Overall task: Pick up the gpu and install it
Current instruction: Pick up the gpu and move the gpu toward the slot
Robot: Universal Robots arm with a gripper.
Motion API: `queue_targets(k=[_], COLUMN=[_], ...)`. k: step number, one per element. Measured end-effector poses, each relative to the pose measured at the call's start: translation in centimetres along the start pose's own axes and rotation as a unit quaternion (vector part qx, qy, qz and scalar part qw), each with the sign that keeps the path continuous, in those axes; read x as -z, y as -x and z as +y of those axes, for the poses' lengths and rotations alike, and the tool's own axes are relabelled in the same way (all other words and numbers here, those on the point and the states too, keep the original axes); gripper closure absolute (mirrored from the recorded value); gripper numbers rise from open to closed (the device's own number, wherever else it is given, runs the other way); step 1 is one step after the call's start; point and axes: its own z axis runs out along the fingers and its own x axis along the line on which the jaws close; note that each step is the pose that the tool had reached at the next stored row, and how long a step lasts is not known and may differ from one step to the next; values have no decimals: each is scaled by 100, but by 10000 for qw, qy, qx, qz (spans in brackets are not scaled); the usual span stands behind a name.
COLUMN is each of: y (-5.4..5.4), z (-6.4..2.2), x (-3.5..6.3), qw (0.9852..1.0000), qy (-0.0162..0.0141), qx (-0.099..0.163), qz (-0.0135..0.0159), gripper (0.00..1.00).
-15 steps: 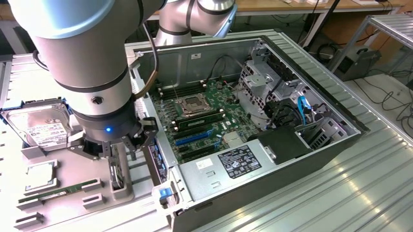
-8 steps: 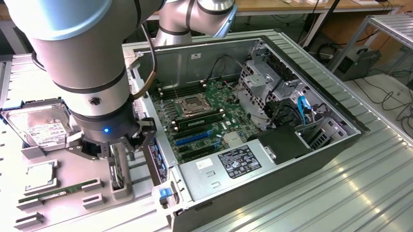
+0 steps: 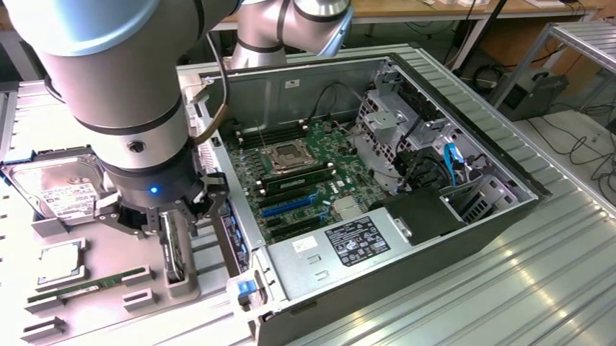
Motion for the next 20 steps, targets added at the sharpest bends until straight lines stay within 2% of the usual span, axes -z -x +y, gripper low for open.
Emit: queue_targets(k=[8, 20], y=[-53, -92], z=[60, 87], x=[-29, -67], qw=[10000, 10000], qy=[0, -1], qx=[0, 0], qz=[0, 1], gripper=[58, 58])
